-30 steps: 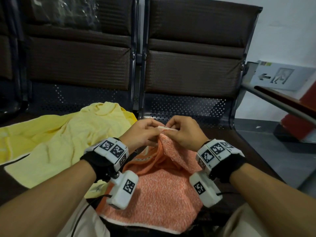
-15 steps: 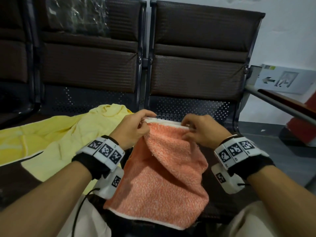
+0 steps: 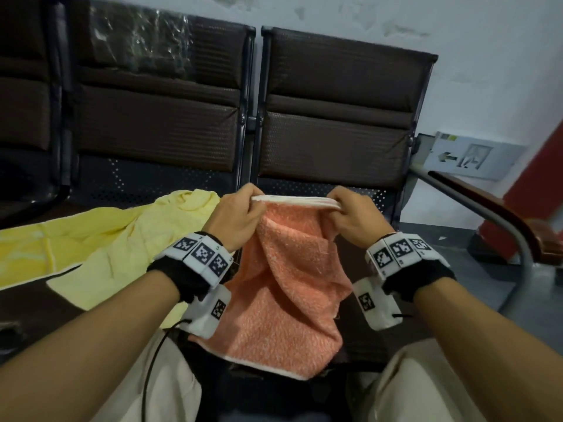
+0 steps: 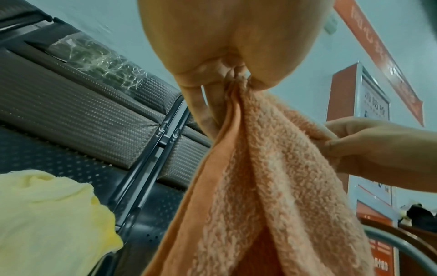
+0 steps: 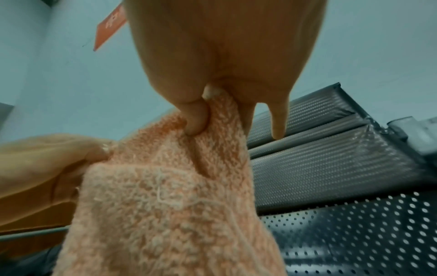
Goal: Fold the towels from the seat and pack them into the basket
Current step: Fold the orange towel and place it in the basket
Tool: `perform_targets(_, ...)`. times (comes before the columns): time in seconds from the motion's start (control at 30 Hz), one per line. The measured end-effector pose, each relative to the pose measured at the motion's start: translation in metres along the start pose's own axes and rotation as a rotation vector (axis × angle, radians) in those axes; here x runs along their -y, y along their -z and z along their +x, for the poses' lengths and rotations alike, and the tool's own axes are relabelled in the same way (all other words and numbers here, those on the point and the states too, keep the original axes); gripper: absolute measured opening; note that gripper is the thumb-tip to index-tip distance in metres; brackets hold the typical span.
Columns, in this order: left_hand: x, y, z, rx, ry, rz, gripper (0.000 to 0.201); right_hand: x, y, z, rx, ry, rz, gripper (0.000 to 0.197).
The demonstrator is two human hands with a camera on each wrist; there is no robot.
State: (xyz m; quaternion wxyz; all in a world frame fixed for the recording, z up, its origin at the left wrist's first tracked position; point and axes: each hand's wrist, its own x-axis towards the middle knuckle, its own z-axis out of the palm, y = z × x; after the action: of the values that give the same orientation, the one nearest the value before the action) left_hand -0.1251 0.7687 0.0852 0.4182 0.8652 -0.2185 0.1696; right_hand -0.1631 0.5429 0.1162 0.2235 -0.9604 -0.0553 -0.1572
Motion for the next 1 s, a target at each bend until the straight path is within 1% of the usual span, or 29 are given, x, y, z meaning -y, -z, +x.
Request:
perform_targets(0.07, -0.018, 0.013, 0.004, -0.024, -0.010, -0.030, 0.012, 0.010, 0.022, 0.001, -0.094, -0.001, 0.024, 0.013)
perform_targets(0.17, -0.052, 0.038, 0.012, -0.082, -0.023, -0.039, 0.012, 0.034, 0.059, 0.002, -0.199, 0.013, 0.089, 0.008)
perform_targets(0.27, -0.079, 0.064, 0.017, -0.166, -0.055, -0.099, 0.013, 0.058, 0.091, 0.003, -0.393, 0.076, 0.191, 0.006)
perform_targets(0.3, -0.089, 0.075, 0.018, -0.197, -0.075, -0.114, 0.013, 0.067, 0.103, 0.001, -0.462, 0.092, 0.231, 0.007)
perform_targets(0.37, -0.095, 0.085, 0.019, -0.205, -0.090, -0.108, 0.015, 0.074, 0.111, 0.002, -0.524, 0.060, 0.274, 0.014)
perform_targets(0.43, -0.102, 0.091, 0.019, -0.156, -0.078, -0.051, 0.018, 0.080, 0.118, -0.001, -0.509, 0.015, 0.255, 0.019)
perform_targets(0.5, -0.104, 0.095, 0.020, -0.114, -0.054, -0.020, 0.020, 0.080, 0.121, -0.002, -0.494, 0.012, 0.230, 0.020)
perform_targets(0.6, -0.104, 0.096, 0.027, -0.050, -0.052, -0.018, 0.021, 0.074, 0.121, 0.003, -0.489, 0.006, 0.221, 0.028)
perform_targets(0.7, -0.102, 0.092, 0.039, 0.052, -0.032, 0.050, 0.022, 0.064, 0.116, 0.010, -0.460, -0.031, 0.182, 0.032)
perform_targets(0.77, -0.097, 0.088, 0.046, 0.105, -0.039, 0.044, 0.021, 0.057, 0.111, 0.014, -0.468, -0.055, 0.157, 0.034)
perform_targets(0.83, -0.091, 0.082, 0.052, 0.103, -0.047, 0.011, 0.019, 0.049, 0.106, 0.019, -0.484, -0.070, 0.174, 0.036)
perform_targets(0.87, -0.087, 0.077, 0.054, 0.125, -0.024, -0.005, 0.019, 0.045, 0.102, 0.018, -0.473, -0.088, 0.172, 0.036)
perform_targets(0.9, -0.084, 0.071, 0.053, 0.172, 0.025, -0.037, 0.018, 0.041, 0.098, 0.017, -0.434, -0.105, 0.154, 0.034)
perform_targets(0.93, -0.081, 0.064, 0.051, 0.233, 0.087, -0.088, 0.018, 0.037, 0.093, 0.016, -0.368, -0.116, 0.128, 0.028)
perform_targets(0.97, -0.078, 0.057, 0.047, 0.299, 0.150, -0.155, 0.018, 0.034, 0.088, 0.014, -0.276, -0.130, 0.084, 0.021)
perform_targets(1.0, -0.076, 0.051, 0.043, 0.355, 0.205, -0.218, 0.020, 0.033, 0.084, 0.010, -0.167, -0.134, 0.023, 0.019)
